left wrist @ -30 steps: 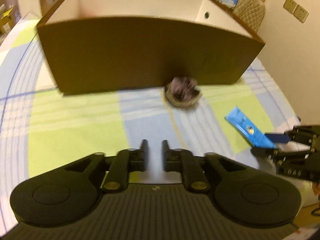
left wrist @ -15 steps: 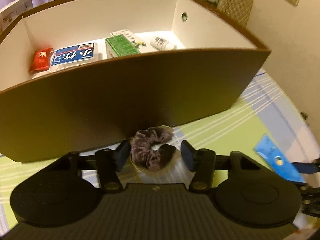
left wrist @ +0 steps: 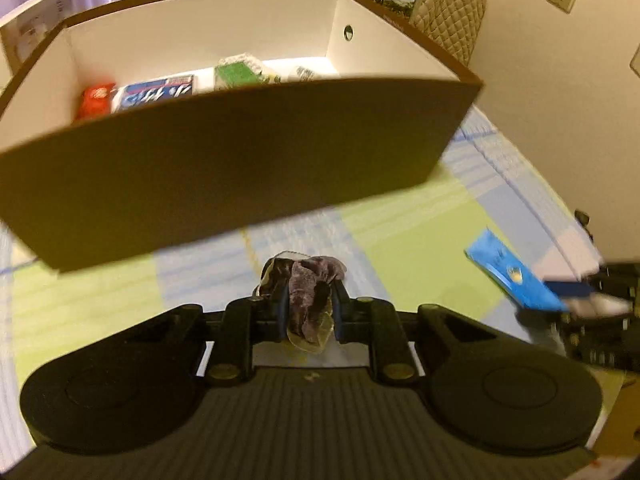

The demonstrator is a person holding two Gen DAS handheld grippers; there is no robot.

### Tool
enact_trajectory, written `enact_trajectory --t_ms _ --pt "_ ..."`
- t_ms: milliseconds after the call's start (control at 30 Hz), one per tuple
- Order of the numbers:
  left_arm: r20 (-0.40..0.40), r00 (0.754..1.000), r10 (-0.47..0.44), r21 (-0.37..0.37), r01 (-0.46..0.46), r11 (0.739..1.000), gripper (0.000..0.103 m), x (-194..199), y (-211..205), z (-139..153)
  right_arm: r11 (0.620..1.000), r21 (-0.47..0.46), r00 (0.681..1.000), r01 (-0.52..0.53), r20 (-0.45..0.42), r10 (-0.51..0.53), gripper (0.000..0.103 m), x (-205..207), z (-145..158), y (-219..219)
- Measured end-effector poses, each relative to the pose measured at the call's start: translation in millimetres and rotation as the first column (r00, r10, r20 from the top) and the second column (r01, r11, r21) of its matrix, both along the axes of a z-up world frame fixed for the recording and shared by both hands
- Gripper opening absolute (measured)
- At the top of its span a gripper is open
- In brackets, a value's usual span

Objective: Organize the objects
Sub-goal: 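Grasp the dark hair tie with the left tool while the right holds the tube, then lift and carry the hair tie and blue tube over the brown box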

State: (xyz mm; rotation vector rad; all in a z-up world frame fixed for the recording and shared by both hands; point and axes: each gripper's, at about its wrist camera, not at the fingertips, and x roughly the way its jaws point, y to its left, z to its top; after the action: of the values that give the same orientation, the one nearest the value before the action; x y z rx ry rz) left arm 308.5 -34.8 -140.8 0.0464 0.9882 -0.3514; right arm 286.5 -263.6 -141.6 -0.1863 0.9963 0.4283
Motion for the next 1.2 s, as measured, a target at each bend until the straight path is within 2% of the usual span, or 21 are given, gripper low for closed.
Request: enact_trajectory --t_ms 133,367,500,667,767,833,1000,1033,1067,1100,1200 --pt "-0.012 0.999 0.045 0.059 -0.044 0.997 0.019 -28.7 17.7 -1.3 0.998 0.011 0.999 -0.054 -0.004 0.054 0.038 -3.7 -0.4 7.7" --pt "-0.051 0.984 0.170 0.050 -0.167 0.985 0.026 -48.3 63.3 4.5 0.980 0.040 0.981 -0.194 -0.006 0.195 0.038 -10.8 -2.9 40.9" --pt "-0.060 0.976 0.208 0.030 -0.207 0.978 0.052 -53.8 73.6 7.1 0.957 0.031 0.957 -0.288 -0.003 0.288 0.038 -14.5 -5.5 62.4" --pt "-0.055 0.970 0.238 0.070 -0.234 0.970 0.056 -51.1 71.3 -0.8 0.948 -0.006 0.948 -0.318 -0.006 0.317 0.048 -12.6 -9.4 75.7" --pt "-0.059 0.967 0.250 0.070 -0.246 0.967 0.055 -48.3 69.2 -4.1 0.943 -0.030 0.943 -0.331 0.005 0.331 0.052 -15.9 -11.2 78.6" --pt "-0.063 0.969 0.240 0.068 -0.236 0.969 0.040 -46.4 65.1 -6.3 0.949 -0.021 0.949 -0.316 0.008 0.316 0.052 -16.7 -12.3 76.6" --pt "-0.056 0.973 0.224 0.066 -0.220 0.973 0.028 -43.0 56.2 -4.8 0.951 -0.025 0.951 -0.309 0.017 0.310 0.052 -18.6 -11.4 77.4" --pt "-0.058 0.973 0.223 0.060 -0.220 0.974 0.027 -43.3 55.8 -4.2 0.950 -0.024 0.950 -0.311 0.018 0.311 0.050 -18.6 -11.1 77.2" --pt "-0.059 0.973 0.223 0.057 -0.220 0.974 0.026 -43.7 56.4 -3.6 0.950 -0.020 0.949 -0.313 0.023 0.313 0.042 -18.6 -10.9 76.9" --pt "-0.058 0.973 0.223 0.057 -0.220 0.974 0.026 -44.0 56.8 -3.3 0.951 -0.021 0.950 -0.310 0.027 0.310 0.039 -18.2 -10.1 76.6" --pt "-0.059 0.973 0.224 0.057 -0.221 0.974 0.024 -45.2 58.2 -1.9 0.948 -0.022 0.948 -0.317 0.027 0.318 0.038 -17.4 -9.8 76.2"
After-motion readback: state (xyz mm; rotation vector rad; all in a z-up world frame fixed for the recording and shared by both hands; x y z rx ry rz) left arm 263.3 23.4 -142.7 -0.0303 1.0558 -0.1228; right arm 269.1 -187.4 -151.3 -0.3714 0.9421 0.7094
